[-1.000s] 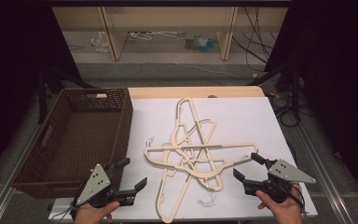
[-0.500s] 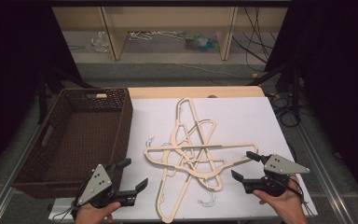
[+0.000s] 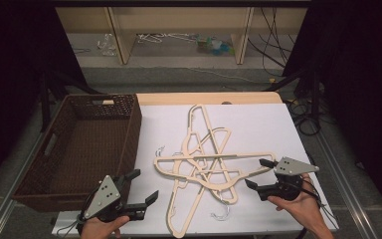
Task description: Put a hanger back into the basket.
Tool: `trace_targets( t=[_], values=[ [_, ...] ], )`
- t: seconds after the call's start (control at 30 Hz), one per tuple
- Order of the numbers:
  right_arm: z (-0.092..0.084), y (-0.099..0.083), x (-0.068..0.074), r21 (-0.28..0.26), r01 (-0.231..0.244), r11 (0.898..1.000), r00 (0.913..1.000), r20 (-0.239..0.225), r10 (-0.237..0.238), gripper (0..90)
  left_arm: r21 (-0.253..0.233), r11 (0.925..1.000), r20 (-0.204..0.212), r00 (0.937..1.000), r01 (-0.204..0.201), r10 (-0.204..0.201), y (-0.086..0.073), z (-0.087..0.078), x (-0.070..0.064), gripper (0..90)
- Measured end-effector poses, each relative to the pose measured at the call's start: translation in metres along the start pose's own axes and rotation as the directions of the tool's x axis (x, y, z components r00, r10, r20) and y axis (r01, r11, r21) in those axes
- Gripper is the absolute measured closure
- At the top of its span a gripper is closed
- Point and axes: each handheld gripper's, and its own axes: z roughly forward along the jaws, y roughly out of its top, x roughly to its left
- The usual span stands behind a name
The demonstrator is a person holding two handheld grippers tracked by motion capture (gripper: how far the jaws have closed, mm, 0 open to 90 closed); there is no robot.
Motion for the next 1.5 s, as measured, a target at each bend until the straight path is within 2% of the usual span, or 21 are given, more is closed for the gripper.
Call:
trace_targets(
  t=[0.13, 0.17, 0.33, 0.47, 0.63, 0.67, 0.73, 0.83, 0.87, 0.9, 0.93, 1.0, 1.03, 1.1, 1.13, 1.2, 1.23, 1.3, 1.37, 1.5],
  values=[
    [0.003, 0.002, -0.003, 0.038, 0.017, 0.999, 0.9997, -0.021, -0.016, 16.8, -0.002, 1.0000, -0.003, 1.0000, 0.001, -0.001, 0.000, 0.000, 0.000, 15.8],
    [0.007, 0.002, -0.005, 0.059, 0.017, 0.998, 0.9991, -0.039, -0.014, 17.3, -0.002, 1.0000, -0.003, 1.0000, 0.000, 0.000, 0.000, 0.000, 0.000, 15.8],
    [0.014, 0.003, -0.011, 0.093, 0.027, 0.995, 0.9982, -0.055, -0.022, 17.6, -0.001, 1.0000, -0.005, 1.0000, -0.001, 0.001, 0.000, 0.000, 0.000, 15.7],
    [0.023, 0.005, -0.021, 0.128, 0.058, 0.990, 0.9942, -0.098, -0.046, 18.9, 0.002, 1.0000, -0.007, 1.0000, -0.001, 0.001, 0.000, 0.000, 0.000, 15.8],
    [0.036, 0.011, -0.033, 0.174, 0.091, 0.980, 0.9892, -0.129, -0.069, 19.1, 0.005, 1.0000, -0.006, 1.0000, -0.003, 0.003, 0.000, 0.000, 0.000, 15.8],
    [0.039, 0.011, -0.034, 0.190, 0.105, 0.976, 0.9873, -0.137, -0.079, 21.1, 0.005, 1.0000, -0.006, 1.0000, -0.003, 0.003, 0.000, 0.000, 0.000, 15.8],
    [0.045, 0.010, -0.036, 0.235, 0.135, 0.963, 0.9785, -0.185, -0.092, 25.4, 0.006, 0.9999, -0.007, 0.9999, -0.008, 0.008, -0.001, 0.001, 0.000, 15.8],
    [0.054, 0.008, -0.037, 0.278, 0.157, 0.948, 0.9743, -0.201, -0.102, 25.5, 0.007, 0.9999, -0.006, 0.9999, -0.009, 0.009, -0.001, 0.001, -0.001, 15.8],
    [0.056, 0.007, -0.037, 0.276, 0.163, 0.947, 0.9739, -0.199, -0.109, 26.1, 0.006, 0.9999, -0.005, 0.9999, -0.009, 0.009, -0.001, 0.001, -0.001, 15.8],
    [0.060, 0.005, -0.038, 0.292, 0.180, 0.939, 0.9711, -0.205, -0.122, 27.0, 0.007, 0.9999, -0.004, 0.9999, -0.010, 0.010, -0.001, 0.001, -0.001, 15.8],
    [0.061, 0.004, -0.039, 0.313, 0.177, 0.933, 0.9703, -0.214, -0.112, 27.5, 0.009, 0.9998, -0.001, 0.9999, -0.016, 0.016, -0.001, 0.001, -0.001, 15.8],
    [0.067, 0.001, -0.041, 0.338, 0.188, 0.922, 0.9659, -0.234, -0.112, 28.3, 0.009, 1.0000, -0.002, 1.0000, -0.003, 0.003, -0.001, 0.001, -0.002, 15.8],
    [0.070, -0.001, -0.043, 0.346, 0.212, 0.914, 0.9605, -0.246, -0.130, 29.3, 0.009, 1.0000, -0.001, 1.0000, -0.002, 0.002, -0.001, 0.001, -0.002, 15.8],
    [0.075, -0.003, -0.044, 0.373, 0.234, 0.898, 0.9520, -0.275, -0.134, 32.0, 0.011, 0.9999, -0.001, 1.0000, -0.002, 0.002, -0.002, 0.002, -0.002, 15.8],
    [0.077, -0.005, -0.044, 0.382, 0.238, 0.893, 0.9518, -0.275, -0.136, 33.7, 0.011, 0.9999, -0.001, 1.0000, -0.002, 0.002, -0.002, 0.002, -0.002, 15.9],
    [0.080, -0.007, -0.045, 0.406, 0.256, 0.877, 0.9463, -0.291, -0.141, 36.2, 0.011, 0.9999, 0.000, 1.0000, -0.003, 0.003, -0.002, 0.002, -0.002, 15.9],
    [0.080, -0.007, -0.045, 0.403, 0.252, 0.880, 0.9456, -0.296, -0.136, 38.8, 0.010, 0.9999, 0.001, 1.0000, -0.003, 0.003, -0.001, 0.002, -0.002, 15.9],
    [0.077, -0.006, -0.046, 0.401, 0.279, 0.872, 0.9333, -0.327, -0.148, 46.1, 0.009, 0.9999, 0.001, 1.0000, -0.004, 0.004, -0.001, 0.001, -0.003, 15.9],
    [0.075, -0.006, -0.045, 0.406, 0.295, 0.865, 0.9264, -0.343, -0.155, 49.9, 0.009, 1.0000, 0.001, 1.0000, -0.005, 0.005, -0.001, 0.002, -0.003, 16.0],
    [0.070, -0.006, -0.042, 0.406, 0.336, 0.850, 0.9059, -0.386, -0.173, 59.1, 0.009, 0.9998, 0.006, 0.9998, -0.018, 0.018, -0.001, 0.002, -0.002, 16.0]
  ],
)
